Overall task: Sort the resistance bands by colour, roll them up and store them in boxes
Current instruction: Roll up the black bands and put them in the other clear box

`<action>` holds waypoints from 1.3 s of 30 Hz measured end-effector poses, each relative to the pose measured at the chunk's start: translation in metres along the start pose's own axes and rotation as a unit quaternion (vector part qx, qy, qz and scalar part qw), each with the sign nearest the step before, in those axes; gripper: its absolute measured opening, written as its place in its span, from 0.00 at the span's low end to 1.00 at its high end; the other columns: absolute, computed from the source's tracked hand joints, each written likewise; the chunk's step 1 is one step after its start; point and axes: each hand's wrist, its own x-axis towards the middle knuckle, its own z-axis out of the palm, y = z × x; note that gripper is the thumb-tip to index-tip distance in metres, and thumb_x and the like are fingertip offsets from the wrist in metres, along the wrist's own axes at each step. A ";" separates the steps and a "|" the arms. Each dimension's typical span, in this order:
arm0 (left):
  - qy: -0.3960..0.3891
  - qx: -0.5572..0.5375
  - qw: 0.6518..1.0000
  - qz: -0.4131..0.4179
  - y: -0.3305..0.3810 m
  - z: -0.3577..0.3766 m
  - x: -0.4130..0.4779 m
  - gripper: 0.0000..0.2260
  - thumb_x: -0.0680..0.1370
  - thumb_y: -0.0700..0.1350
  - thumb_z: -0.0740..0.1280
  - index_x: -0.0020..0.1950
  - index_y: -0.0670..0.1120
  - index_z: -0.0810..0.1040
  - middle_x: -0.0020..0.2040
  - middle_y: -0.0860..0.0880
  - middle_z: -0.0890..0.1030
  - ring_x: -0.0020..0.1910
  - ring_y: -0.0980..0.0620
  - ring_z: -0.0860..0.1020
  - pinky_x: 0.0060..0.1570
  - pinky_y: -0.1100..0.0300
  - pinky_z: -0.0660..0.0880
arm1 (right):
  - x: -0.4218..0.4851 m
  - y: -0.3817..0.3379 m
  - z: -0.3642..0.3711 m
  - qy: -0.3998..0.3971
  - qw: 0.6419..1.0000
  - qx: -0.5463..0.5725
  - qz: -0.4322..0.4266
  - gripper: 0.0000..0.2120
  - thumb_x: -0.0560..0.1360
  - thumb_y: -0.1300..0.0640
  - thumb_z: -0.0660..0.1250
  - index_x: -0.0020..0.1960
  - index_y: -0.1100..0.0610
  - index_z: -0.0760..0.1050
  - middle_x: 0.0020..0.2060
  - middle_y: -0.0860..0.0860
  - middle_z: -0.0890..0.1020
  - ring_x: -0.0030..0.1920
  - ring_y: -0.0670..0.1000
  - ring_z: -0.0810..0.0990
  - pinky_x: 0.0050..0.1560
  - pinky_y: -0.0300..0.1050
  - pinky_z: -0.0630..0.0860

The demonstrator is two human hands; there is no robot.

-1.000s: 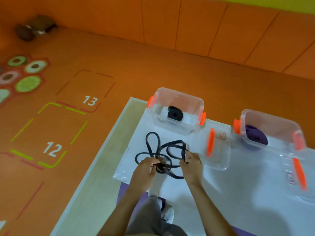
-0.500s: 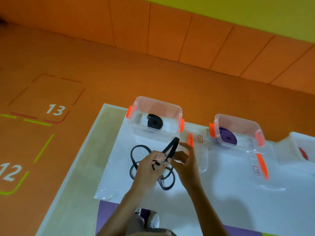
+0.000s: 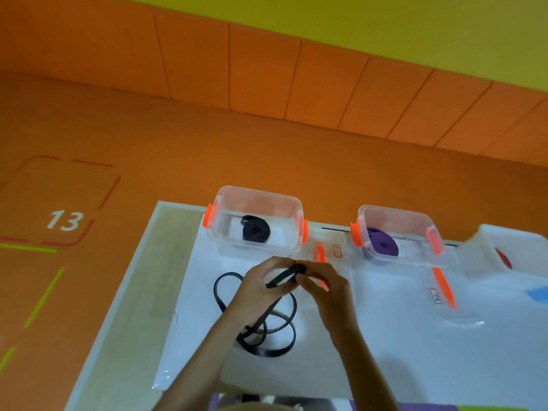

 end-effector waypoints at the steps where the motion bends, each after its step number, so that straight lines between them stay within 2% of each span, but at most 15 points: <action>1: 0.006 0.000 1.000 0.007 0.001 0.001 0.003 0.17 0.77 0.54 0.76 0.65 0.61 0.81 0.60 0.59 0.86 0.65 0.57 0.81 0.70 0.54 0.73 | 0.003 -0.002 -0.002 -0.002 1.000 0.004 0.004 0.09 0.75 0.66 0.76 0.54 0.59 0.86 0.49 0.51 0.88 0.51 0.46 0.87 0.53 0.39 0.82; 3: 0.025 0.002 0.999 0.026 0.005 0.007 0.007 0.16 0.77 0.51 0.77 0.64 0.60 0.80 0.55 0.56 0.87 0.60 0.54 0.84 0.67 0.57 0.76 | 0.009 -0.003 -0.006 0.017 1.000 0.002 0.011 0.07 0.75 0.65 0.77 0.51 0.56 0.86 0.44 0.48 0.89 0.47 0.47 0.88 0.50 0.39 0.83; 5: 0.054 0.012 0.997 0.053 0.012 0.016 0.007 0.14 0.78 0.50 0.77 0.62 0.60 0.81 0.54 0.58 0.87 0.59 0.55 0.84 0.65 0.64 0.77 | 0.018 -0.002 -0.009 0.048 0.999 -0.008 0.010 0.05 0.75 0.64 0.77 0.48 0.55 0.85 0.42 0.47 0.89 0.45 0.48 0.88 0.48 0.41 0.83; 7: 0.087 0.027 0.993 0.078 0.018 0.024 0.007 0.11 0.78 0.47 0.78 0.58 0.59 0.84 0.54 0.58 0.86 0.58 0.54 0.84 0.63 0.62 0.78 | 0.026 -0.004 -0.011 0.057 0.998 0.023 0.032 0.04 0.75 0.64 0.77 0.46 0.58 0.83 0.41 0.49 0.88 0.44 0.53 0.89 0.49 0.49 0.85; 9: 0.129 0.029 0.987 0.097 0.022 0.030 0.006 0.12 0.76 0.44 0.79 0.55 0.59 0.86 0.52 0.58 0.86 0.56 0.53 0.85 0.61 0.59 0.80 | 0.030 -0.006 -0.014 0.053 0.996 0.052 0.038 0.04 0.75 0.66 0.76 0.47 0.60 0.82 0.40 0.50 0.88 0.44 0.56 0.89 0.47 0.51 0.86; 12: 0.175 -0.029 0.980 0.090 0.028 0.033 0.004 0.11 0.76 0.43 0.79 0.53 0.58 0.87 0.51 0.56 0.88 0.54 0.52 0.86 0.59 0.59 0.81 | 0.036 -0.014 -0.018 0.037 0.990 0.133 0.035 0.10 0.76 0.66 0.76 0.54 0.61 0.78 0.42 0.56 0.87 0.46 0.59 0.89 0.45 0.50 0.86; 15: 0.204 -0.054 0.973 0.094 0.033 0.032 0.003 0.09 0.77 0.44 0.79 0.52 0.57 0.87 0.50 0.55 0.88 0.53 0.53 0.87 0.57 0.61 0.81 | 0.038 -0.022 -0.017 -0.008 0.972 0.228 0.057 0.07 0.78 0.65 0.73 0.52 0.64 0.76 0.46 0.66 0.86 0.48 0.64 0.88 0.48 0.52 0.85; 19: 0.235 -0.048 0.961 0.136 0.047 0.027 0.002 0.09 0.77 0.47 0.78 0.55 0.59 0.86 0.53 0.55 0.88 0.55 0.51 0.86 0.56 0.65 0.80 | 0.033 -0.035 -0.006 -0.031 0.937 0.315 0.151 0.09 0.77 0.59 0.75 0.51 0.61 0.77 0.51 0.64 0.87 0.52 0.62 0.88 0.49 0.49 0.84; 23: 0.251 -0.065 0.958 0.122 0.052 0.022 -0.001 0.10 0.78 0.42 0.77 0.53 0.57 0.86 0.53 0.54 0.88 0.56 0.51 0.86 0.57 0.63 0.81 | 0.024 -0.038 0.003 -0.058 0.946 0.249 0.200 0.16 0.79 0.50 0.74 0.52 0.64 0.80 0.51 0.58 0.88 0.54 0.55 0.88 0.49 0.44 0.84; 26: 0.243 -0.037 0.960 0.133 0.052 0.015 -0.006 0.08 0.76 0.41 0.79 0.50 0.54 0.87 0.51 0.55 0.88 0.54 0.51 0.86 0.57 0.61 0.81 | 0.024 -0.044 0.004 -0.045 0.956 0.234 0.170 0.08 0.81 0.57 0.72 0.52 0.63 0.80 0.49 0.61 0.88 0.50 0.59 0.89 0.47 0.44 0.84; 28: 0.240 -0.021 0.961 0.135 0.051 0.013 -0.012 0.07 0.75 0.40 0.79 0.50 0.51 0.88 0.50 0.56 0.88 0.53 0.51 0.86 0.57 0.60 0.82 | 0.025 -0.050 0.007 -0.050 0.973 0.164 0.151 0.04 0.81 0.61 0.69 0.53 0.62 0.81 0.45 0.61 0.88 0.47 0.59 0.89 0.44 0.44 0.85; 32: 0.245 0.015 0.960 0.138 0.048 0.007 -0.020 0.07 0.76 0.40 0.78 0.51 0.51 0.89 0.51 0.59 0.88 0.54 0.54 0.86 0.56 0.62 0.81 | 0.015 -0.051 0.020 -0.058 0.989 0.059 0.122 0.08 0.82 0.55 0.70 0.50 0.61 0.82 0.39 0.58 0.88 0.43 0.56 0.89 0.44 0.45 0.86; 35: 0.231 0.040 0.962 0.138 0.045 -0.004 -0.026 0.09 0.76 0.40 0.79 0.51 0.53 0.89 0.51 0.61 0.88 0.55 0.57 0.85 0.55 0.66 0.79 | 0.008 -0.046 0.027 -0.050 0.987 0.090 0.127 0.10 0.80 0.56 0.73 0.50 0.64 0.82 0.37 0.59 0.87 0.40 0.57 0.87 0.47 0.47 0.85; 37: 0.212 0.040 0.967 0.138 0.039 -0.011 -0.030 0.09 0.76 0.40 0.79 0.53 0.52 0.90 0.51 0.61 0.88 0.56 0.56 0.85 0.57 0.63 0.80 | 0.005 -0.042 0.030 -0.039 0.978 0.132 0.155 0.10 0.80 0.57 0.74 0.48 0.65 0.82 0.34 0.59 0.85 0.38 0.57 0.84 0.48 0.47 0.84; 39: 0.193 0.033 0.971 0.135 0.034 -0.019 -0.034 0.09 0.76 0.41 0.78 0.55 0.52 0.90 0.52 0.59 0.88 0.57 0.54 0.85 0.57 0.61 0.80 | 0.000 -0.038 0.034 -0.042 0.969 0.163 0.179 0.11 0.80 0.55 0.73 0.49 0.65 0.82 0.34 0.58 0.84 0.39 0.55 0.85 0.48 0.45 0.84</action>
